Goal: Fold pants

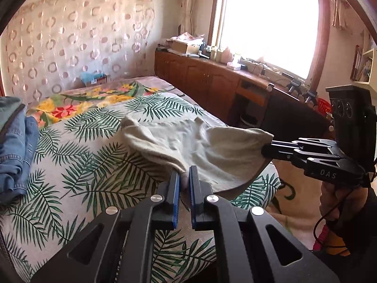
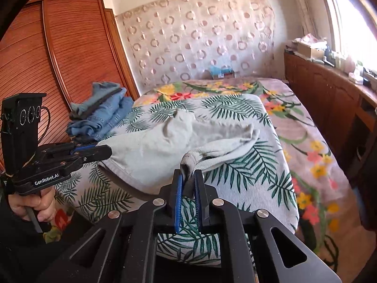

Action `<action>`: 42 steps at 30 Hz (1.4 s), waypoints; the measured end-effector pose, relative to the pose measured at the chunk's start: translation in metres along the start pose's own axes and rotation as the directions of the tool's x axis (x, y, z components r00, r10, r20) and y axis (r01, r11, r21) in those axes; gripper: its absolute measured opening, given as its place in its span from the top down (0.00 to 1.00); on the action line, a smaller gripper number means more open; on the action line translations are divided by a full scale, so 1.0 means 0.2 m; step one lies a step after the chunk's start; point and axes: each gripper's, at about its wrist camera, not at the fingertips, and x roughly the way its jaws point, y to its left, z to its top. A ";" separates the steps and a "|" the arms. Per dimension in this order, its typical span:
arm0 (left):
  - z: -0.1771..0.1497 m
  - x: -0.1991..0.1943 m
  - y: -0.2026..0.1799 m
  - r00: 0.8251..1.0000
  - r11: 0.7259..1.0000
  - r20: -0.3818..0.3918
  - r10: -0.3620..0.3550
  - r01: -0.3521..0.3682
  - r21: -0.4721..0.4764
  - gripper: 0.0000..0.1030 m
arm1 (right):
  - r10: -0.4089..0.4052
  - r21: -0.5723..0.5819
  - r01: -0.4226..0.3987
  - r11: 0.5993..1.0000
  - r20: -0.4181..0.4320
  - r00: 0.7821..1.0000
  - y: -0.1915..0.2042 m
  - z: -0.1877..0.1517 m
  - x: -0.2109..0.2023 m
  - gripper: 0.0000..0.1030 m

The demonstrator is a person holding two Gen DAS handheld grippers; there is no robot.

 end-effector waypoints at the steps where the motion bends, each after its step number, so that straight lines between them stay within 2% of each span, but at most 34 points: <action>1: 0.00 0.00 0.00 1.000 1.000 0.002 0.000 0.000 0.001 0.92 | 0.002 -0.002 -0.002 1.000 0.004 1.000 0.00 0.00 0.00 0.91; 13: 0.04 -0.09 -0.02 0.998 1.000 0.058 -0.007 0.006 0.016 0.93 | 0.031 -0.028 -0.029 0.999 0.052 0.998 0.00 0.03 -0.04 0.93; 26: -0.03 0.15 0.12 0.999 0.999 -0.036 0.010 -0.011 -0.039 0.93 | 0.009 -0.001 -0.009 1.000 -0.028 1.000 -0.08 0.00 0.24 0.93; 32: 0.06 0.24 0.16 0.999 0.999 -0.042 0.024 -0.025 -0.034 0.93 | -0.011 -0.014 0.011 1.000 -0.015 1.000 -0.10 0.07 0.30 0.93; 42: 0.19 0.25 0.17 0.999 0.999 -0.019 0.050 -0.050 -0.005 0.93 | -0.036 -0.041 0.037 0.998 0.024 0.999 -0.11 0.15 0.35 0.93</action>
